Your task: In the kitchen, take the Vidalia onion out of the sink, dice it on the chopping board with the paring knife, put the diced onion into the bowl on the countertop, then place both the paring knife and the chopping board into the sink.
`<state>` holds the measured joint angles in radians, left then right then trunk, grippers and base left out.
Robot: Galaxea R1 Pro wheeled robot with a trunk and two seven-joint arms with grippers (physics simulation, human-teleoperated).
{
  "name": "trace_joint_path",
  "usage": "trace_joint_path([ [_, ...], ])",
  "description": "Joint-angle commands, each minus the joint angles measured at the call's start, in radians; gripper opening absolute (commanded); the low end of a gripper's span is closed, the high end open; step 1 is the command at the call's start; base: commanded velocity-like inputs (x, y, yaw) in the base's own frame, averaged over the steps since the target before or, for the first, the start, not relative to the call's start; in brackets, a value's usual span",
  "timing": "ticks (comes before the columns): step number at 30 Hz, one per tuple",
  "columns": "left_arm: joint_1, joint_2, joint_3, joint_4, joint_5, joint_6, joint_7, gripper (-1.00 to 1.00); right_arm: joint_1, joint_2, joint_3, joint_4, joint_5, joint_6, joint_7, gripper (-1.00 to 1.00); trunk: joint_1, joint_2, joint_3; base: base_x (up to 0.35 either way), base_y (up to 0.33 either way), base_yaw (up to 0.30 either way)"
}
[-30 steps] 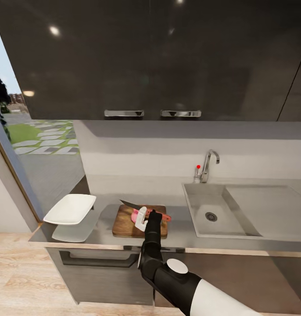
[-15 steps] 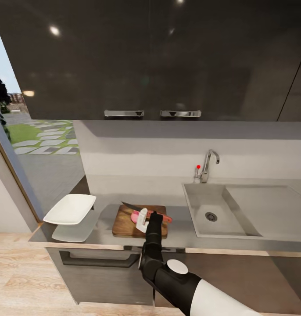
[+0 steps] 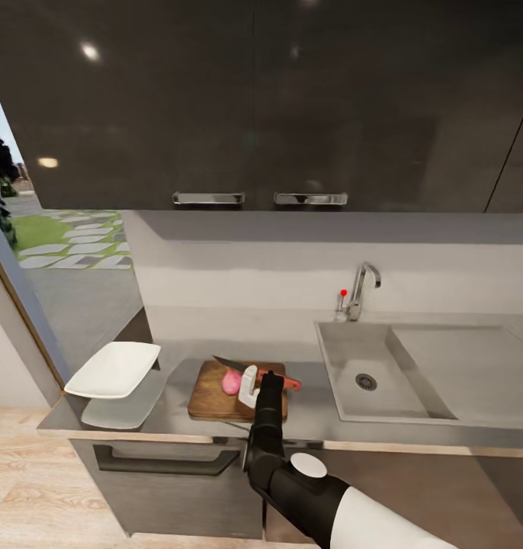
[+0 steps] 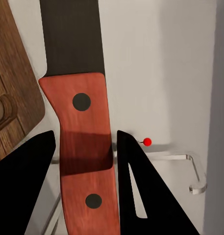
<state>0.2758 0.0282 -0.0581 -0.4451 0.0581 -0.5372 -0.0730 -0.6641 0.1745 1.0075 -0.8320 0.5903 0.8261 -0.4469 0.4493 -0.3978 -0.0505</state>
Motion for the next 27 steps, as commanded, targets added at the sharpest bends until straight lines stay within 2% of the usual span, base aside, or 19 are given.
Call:
trace_joint_path([
  [1, 0.0, 0.001, -0.005, -0.001, 0.006, -0.001, -0.002, 1.0, -0.002, 0.0, 0.007, 0.0, -0.001, 0.006, -0.004, -1.0, 0.001, -0.002, -0.002, 0.02, -0.015, 0.0],
  [5, 0.0, 0.001, -0.005, -0.001, 0.006, -0.001, -0.002, 1.0, -0.002, 0.0, 0.024, 0.006, -0.003, 0.006, -0.004, -1.0, 0.001, -0.002, -0.002, 0.007, -0.005, 0.0],
  [27, 0.0, 0.001, -0.005, 0.011, 0.005, -0.001, -0.002, 1.0, -0.002, 0.0, 0.029, 0.05, -0.003, 0.005, 0.0, -1.0, 0.001, -0.002, -0.002, 0.0, 0.0, 0.0],
])
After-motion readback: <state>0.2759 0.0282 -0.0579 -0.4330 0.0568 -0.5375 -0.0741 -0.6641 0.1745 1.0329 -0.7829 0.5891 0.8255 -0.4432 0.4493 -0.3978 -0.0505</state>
